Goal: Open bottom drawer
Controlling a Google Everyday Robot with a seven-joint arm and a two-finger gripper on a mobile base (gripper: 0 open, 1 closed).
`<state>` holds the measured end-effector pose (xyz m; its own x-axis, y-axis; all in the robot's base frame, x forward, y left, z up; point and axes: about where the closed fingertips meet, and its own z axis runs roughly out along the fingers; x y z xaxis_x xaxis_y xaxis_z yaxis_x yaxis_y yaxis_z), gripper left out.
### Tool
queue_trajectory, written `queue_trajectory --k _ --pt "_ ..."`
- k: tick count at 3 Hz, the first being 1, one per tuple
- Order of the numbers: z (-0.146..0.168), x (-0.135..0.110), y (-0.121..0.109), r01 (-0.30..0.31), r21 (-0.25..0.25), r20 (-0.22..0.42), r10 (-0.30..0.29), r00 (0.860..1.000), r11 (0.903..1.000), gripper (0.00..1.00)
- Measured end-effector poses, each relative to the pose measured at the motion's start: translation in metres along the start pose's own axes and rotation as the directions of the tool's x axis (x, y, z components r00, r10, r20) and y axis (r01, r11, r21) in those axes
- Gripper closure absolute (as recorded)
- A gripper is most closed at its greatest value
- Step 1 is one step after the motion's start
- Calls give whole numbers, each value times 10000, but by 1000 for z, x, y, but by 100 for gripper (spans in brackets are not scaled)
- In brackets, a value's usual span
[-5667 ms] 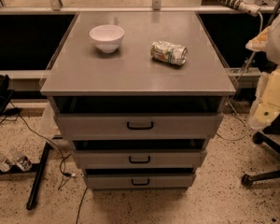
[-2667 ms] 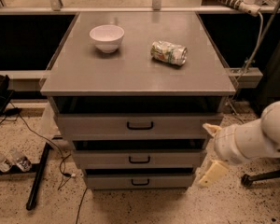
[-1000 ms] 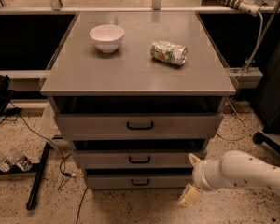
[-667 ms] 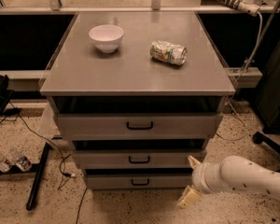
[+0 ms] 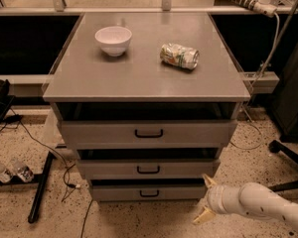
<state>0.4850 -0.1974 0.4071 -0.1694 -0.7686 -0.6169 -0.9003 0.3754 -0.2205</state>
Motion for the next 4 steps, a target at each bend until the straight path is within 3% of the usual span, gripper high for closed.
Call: queue_trajectory --k 2,3,4 --pt "89 70 6 -112 -382 783 142 9968 9992 0" --pt "89 70 6 -105 -385 784 135 9968 9992 0" --pt "112 74 9 587 -487 909 -541 9944 9971 0"
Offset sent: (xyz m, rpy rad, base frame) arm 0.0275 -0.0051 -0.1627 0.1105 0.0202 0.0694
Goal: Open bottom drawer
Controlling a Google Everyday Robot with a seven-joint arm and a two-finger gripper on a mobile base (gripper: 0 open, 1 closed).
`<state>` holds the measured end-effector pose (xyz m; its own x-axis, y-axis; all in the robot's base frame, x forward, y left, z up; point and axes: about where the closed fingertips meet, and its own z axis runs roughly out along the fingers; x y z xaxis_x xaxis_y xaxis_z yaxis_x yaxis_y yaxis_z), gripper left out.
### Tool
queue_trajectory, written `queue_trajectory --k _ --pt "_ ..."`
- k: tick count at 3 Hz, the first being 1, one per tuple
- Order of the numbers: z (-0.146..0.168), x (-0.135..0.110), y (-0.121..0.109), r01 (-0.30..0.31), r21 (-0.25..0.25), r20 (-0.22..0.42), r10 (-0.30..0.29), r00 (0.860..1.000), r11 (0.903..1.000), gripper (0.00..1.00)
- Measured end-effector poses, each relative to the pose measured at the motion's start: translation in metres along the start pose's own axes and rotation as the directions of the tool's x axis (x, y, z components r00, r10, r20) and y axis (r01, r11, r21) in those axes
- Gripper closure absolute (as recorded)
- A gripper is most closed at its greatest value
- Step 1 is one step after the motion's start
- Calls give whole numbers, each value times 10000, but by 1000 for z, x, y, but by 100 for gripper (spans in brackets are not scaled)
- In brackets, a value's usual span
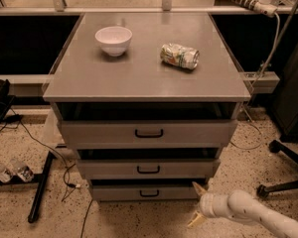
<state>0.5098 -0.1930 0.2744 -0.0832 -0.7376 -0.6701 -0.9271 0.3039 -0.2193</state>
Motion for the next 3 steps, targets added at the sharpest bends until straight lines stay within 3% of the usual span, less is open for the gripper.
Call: queue_trajectory --k 1,2,3 --pt "37 22 0 731 -513 101 -727 9973 9960 0" --pt "61 47 -22 1078 -552 31 -1078 9942 9926 0" --pt "74 56 -46 1231 -287 35 -1231 9924 9920 0"
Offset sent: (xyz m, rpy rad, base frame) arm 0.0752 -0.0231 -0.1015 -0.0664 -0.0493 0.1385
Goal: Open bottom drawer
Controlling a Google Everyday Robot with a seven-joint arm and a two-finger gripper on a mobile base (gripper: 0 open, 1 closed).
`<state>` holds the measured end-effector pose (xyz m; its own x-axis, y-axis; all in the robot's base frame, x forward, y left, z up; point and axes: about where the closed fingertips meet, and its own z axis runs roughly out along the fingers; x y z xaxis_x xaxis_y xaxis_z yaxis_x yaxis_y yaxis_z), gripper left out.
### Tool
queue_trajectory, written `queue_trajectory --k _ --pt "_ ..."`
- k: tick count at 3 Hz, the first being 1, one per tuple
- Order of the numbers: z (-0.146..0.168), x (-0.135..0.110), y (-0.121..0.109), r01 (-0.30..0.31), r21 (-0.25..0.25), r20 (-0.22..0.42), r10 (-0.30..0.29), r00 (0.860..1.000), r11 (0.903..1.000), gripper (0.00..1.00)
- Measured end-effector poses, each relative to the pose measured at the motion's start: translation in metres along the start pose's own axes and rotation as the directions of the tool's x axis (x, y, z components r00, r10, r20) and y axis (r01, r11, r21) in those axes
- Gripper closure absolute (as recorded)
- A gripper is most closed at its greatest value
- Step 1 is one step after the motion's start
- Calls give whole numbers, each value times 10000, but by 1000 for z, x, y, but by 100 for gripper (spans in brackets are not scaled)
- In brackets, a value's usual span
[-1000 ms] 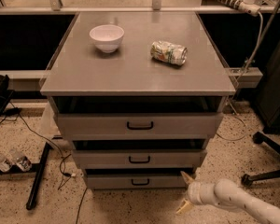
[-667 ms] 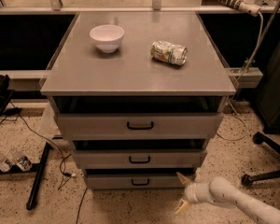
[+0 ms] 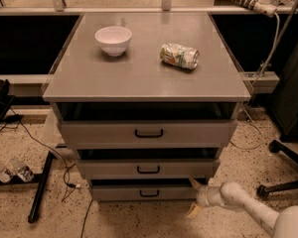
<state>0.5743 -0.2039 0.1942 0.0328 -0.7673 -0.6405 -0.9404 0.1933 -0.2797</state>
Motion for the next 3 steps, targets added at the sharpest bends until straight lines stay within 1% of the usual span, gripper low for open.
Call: queue_trajectory --k 1,2,3 --pt "9 5 -22 125 331 -12 -125 9999 9994 0" --pt "21 14 -33 124 472 -74 -120 9999 9988 0" --pt "31 23 -38 -94 519 -100 99 9999 9986 0"
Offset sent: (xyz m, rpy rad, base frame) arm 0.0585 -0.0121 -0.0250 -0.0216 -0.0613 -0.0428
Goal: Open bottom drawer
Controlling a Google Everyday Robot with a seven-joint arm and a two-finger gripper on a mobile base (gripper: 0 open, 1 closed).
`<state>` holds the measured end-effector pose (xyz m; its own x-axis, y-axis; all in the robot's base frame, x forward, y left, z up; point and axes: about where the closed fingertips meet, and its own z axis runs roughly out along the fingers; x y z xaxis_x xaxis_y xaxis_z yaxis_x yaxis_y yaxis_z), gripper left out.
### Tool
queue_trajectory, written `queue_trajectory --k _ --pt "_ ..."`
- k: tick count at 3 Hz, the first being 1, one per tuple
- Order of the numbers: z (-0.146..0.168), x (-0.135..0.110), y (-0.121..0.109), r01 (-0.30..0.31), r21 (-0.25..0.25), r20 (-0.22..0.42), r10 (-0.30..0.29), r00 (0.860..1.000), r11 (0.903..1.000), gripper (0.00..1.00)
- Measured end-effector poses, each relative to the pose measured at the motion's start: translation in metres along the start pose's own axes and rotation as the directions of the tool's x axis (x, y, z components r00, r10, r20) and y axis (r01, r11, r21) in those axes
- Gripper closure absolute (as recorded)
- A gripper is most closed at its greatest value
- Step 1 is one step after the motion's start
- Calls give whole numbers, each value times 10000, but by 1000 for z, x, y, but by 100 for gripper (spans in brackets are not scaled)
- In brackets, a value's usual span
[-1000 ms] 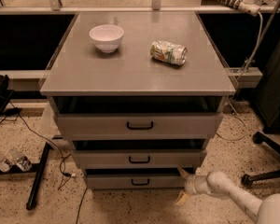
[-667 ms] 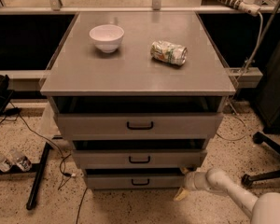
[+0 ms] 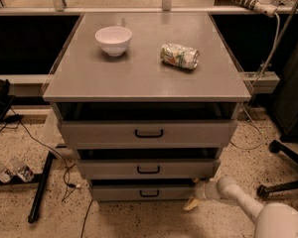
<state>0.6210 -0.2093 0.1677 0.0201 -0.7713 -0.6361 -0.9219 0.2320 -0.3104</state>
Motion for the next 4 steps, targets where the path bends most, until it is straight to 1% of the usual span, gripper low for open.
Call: queue_trajectory --k 1,2,3,4 --pt "0 0 -1 4 15 -4 -4 10000 10000 19" --pt "0 -4 0 62 -24 37 -62 10000 10000 43" --pt "-14 -16 17 262 -285 188 -257 9995 9993 64" --pt "-57 -23 55 123 -621 188 -111 9998 9980 89"
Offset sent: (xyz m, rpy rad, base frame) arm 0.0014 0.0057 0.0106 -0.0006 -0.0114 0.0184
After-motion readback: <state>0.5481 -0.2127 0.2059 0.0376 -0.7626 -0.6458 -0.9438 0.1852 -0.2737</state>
